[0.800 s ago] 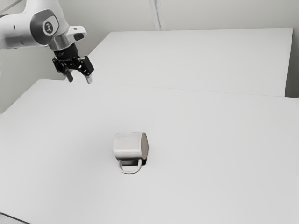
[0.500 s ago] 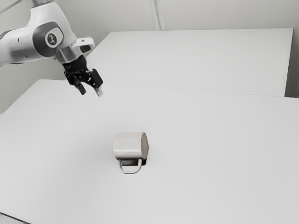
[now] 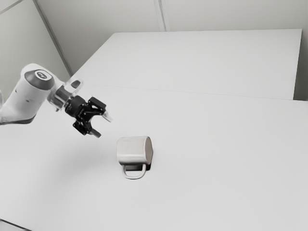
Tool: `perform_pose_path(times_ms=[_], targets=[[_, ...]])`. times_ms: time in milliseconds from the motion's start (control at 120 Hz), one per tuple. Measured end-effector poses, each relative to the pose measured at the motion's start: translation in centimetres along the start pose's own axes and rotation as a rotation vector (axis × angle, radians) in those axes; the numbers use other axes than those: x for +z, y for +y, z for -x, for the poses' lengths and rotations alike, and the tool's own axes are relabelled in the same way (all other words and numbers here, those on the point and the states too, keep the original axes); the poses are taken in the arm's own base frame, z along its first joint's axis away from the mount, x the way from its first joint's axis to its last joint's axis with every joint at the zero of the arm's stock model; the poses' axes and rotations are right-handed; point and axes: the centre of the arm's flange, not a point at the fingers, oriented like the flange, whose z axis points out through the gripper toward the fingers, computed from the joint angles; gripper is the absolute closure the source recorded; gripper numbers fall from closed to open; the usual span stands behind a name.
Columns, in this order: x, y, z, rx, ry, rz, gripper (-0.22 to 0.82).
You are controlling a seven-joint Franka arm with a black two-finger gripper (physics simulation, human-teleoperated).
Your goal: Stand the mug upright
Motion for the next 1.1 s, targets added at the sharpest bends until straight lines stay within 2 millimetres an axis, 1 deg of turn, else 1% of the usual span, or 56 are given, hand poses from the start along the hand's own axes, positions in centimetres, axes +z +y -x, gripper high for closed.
perform_pose_path(times_ms=[83,167,242,467,550,675,733,992,1100], targets=[[1.4,-1.1,-0.7,-0.028,-0.022,0.055,0.02],[2.8,-0.9,-1.0,-0.016,-0.042,0.086,0.02],[4.0,-1.4,-1.4,-0.007,-0.059,0.093,0.02],[4.6,-3.3,-2.5,0.031,-0.038,0.076,0.02],[5.1,-4.1,-2.9,0.040,-0.032,0.061,0.02],[5.9,-4.6,-3.3,0.059,-0.030,0.049,0.02],[6.4,-4.5,-3.4,0.071,-0.033,0.047,0.02],[8.6,-2.6,-3.5,0.113,-0.036,0.112,0.02],[9.2,-1.9,-3.3,0.121,-0.037,0.149,0.02]])
